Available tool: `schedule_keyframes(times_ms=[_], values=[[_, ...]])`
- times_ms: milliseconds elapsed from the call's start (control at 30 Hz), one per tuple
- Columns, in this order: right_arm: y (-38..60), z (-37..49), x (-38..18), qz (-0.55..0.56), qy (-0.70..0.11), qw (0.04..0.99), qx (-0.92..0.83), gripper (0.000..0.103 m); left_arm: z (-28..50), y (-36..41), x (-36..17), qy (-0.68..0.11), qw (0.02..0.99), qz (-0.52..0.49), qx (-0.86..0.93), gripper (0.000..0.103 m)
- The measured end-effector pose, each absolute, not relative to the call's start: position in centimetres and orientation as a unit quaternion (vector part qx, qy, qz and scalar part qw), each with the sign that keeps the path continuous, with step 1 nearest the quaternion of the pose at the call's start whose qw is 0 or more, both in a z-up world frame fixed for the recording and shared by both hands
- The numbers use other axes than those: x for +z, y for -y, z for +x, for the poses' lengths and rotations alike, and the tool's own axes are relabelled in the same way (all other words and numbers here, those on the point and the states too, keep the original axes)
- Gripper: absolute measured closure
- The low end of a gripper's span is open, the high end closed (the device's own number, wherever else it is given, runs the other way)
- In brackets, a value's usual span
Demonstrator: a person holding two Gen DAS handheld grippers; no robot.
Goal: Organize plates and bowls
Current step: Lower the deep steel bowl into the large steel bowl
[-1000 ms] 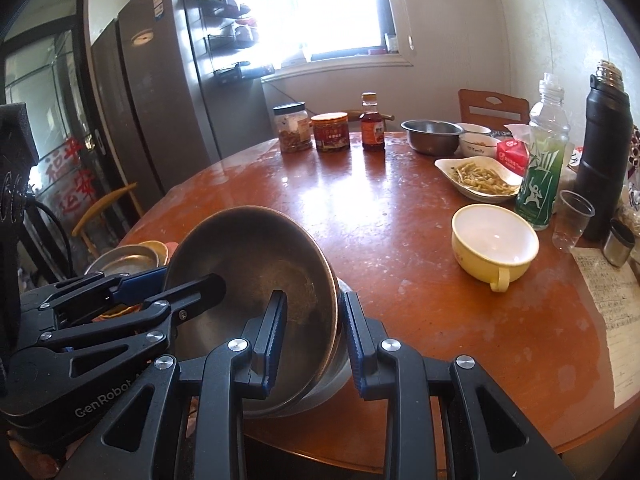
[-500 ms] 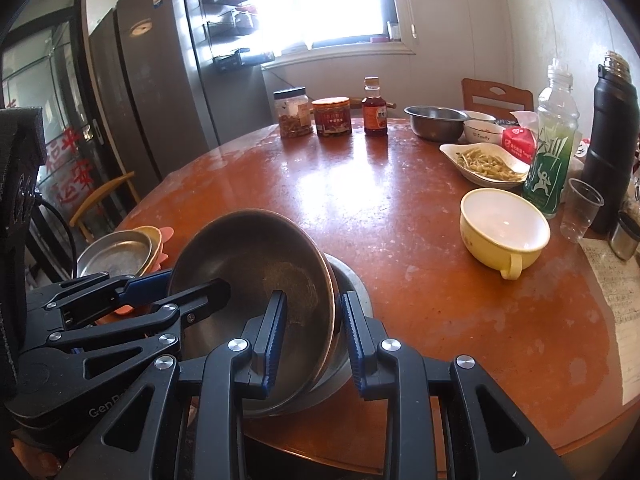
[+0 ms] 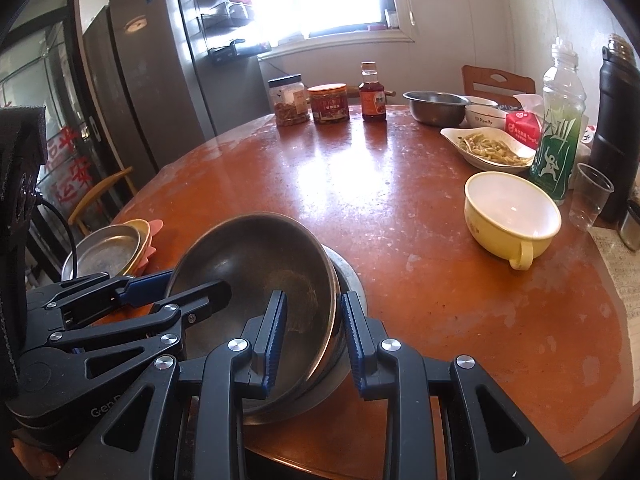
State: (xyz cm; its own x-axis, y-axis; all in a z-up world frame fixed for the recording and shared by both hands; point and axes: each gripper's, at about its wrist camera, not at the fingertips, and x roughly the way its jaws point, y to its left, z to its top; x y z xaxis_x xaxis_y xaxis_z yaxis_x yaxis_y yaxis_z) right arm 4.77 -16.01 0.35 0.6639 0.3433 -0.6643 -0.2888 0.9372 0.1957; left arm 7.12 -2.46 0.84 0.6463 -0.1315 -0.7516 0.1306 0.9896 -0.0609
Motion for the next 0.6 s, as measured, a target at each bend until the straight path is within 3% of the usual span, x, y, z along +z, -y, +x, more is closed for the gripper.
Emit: schedule_keyframes(times_ms=[600], values=[[15.8,6.5,-0.6,0.040,-0.371,0.910,0.179,0.073,8.5,2.2,0.0,-0.419,0.906,-0.001,-0.065,0.068]])
